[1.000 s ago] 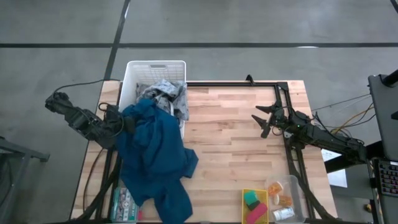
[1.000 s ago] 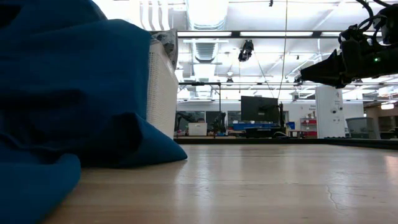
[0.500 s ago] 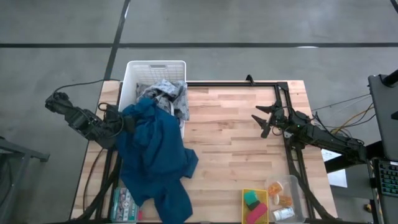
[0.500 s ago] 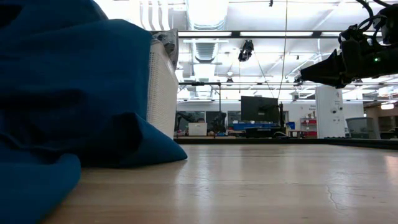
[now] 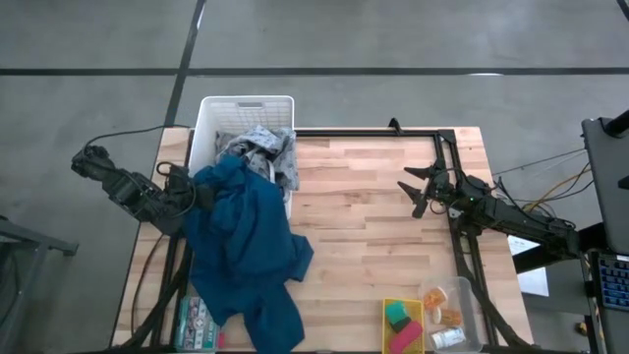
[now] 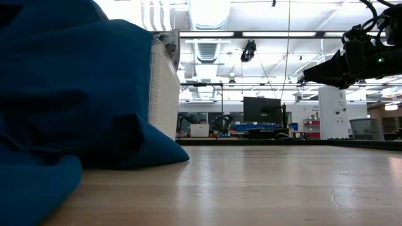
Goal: Pick & Place Medicine items
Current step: Put the blue patient gown into the white laundry bin
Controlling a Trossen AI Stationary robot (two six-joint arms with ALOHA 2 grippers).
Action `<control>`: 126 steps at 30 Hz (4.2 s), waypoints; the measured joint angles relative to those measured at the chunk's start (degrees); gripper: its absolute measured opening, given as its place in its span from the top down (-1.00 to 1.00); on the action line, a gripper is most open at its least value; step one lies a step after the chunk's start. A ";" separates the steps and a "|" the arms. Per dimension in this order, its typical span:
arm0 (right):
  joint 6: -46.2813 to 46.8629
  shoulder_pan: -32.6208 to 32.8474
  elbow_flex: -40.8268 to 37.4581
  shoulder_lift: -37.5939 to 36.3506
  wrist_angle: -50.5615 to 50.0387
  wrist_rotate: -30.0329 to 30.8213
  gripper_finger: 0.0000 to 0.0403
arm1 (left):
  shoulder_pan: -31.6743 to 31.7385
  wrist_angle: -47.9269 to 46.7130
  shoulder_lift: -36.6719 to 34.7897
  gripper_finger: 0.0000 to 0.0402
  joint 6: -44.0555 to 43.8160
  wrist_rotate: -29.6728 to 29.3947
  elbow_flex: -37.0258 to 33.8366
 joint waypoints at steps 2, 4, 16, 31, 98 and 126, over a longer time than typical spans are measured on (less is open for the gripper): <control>0.00 0.00 0.01 0.01 0.00 0.00 -0.18 | 0.00 -0.09 -0.02 0.86 -0.02 0.02 0.00; 0.01 0.01 -0.01 0.01 0.01 -0.01 -0.18 | 0.00 -0.09 0.03 0.86 0.01 0.08 0.00; 0.01 -0.01 -0.01 0.01 0.01 0.01 -0.18 | 0.00 5.73 -0.02 0.85 3.28 -5.55 0.43; 0.01 0.00 -0.01 0.00 0.00 0.00 -0.18 | 0.02 8.93 0.00 -0.24 27.12 -12.69 6.84; 0.00 0.01 -0.01 -0.01 -0.01 0.00 -0.18 | -0.02 39.62 28.90 -0.88 48.04 22.22 11.26; -0.01 -0.01 -0.01 0.01 0.01 0.00 -0.18 | -4.63 44.25 35.15 -0.90 48.76 21.12 16.78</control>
